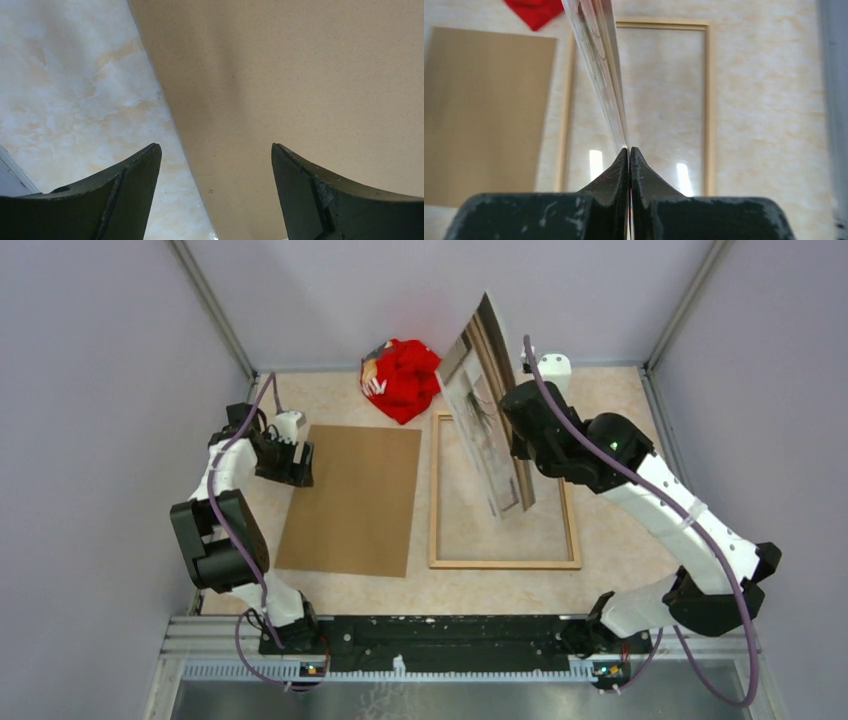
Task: Put the photo into the frame
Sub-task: Turn over the photo from the photo frame.
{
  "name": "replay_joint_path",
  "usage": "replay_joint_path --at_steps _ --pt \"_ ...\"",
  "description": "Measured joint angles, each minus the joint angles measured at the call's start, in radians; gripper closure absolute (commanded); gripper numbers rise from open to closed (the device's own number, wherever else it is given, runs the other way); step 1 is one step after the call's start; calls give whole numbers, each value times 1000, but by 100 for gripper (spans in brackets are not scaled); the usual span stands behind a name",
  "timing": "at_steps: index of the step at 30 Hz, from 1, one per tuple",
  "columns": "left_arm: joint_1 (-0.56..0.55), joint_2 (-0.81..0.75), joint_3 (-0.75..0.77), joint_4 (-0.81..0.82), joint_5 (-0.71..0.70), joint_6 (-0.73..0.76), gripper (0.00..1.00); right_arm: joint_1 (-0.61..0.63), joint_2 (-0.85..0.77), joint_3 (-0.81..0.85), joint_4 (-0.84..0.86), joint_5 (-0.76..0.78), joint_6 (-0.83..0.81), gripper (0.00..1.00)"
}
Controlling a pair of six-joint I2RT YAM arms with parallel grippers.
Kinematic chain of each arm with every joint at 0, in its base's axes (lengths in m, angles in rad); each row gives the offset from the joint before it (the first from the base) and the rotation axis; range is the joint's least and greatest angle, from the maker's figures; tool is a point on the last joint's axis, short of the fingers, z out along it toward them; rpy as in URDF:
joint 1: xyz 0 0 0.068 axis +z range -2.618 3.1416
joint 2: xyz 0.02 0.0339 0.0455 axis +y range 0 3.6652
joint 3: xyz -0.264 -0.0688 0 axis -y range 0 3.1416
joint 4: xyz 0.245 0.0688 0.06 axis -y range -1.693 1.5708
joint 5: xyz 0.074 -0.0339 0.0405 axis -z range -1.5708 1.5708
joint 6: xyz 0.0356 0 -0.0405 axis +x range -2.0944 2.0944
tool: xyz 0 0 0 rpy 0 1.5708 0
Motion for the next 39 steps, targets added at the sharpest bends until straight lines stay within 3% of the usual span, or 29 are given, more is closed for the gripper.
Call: replay_joint_path --at_steps 8,17,26,39 --pt "0 0 -17 6 -2 0 13 1 86 77 -292 188 0 100" --pt "0 0 -34 10 -2 2 15 17 185 41 -361 224 7 100" --pt "0 0 -34 9 -1 2 16 45 220 -162 -219 177 6 100" --pt "0 0 -47 10 -2 2 19 49 359 -177 19 39 -7 100"
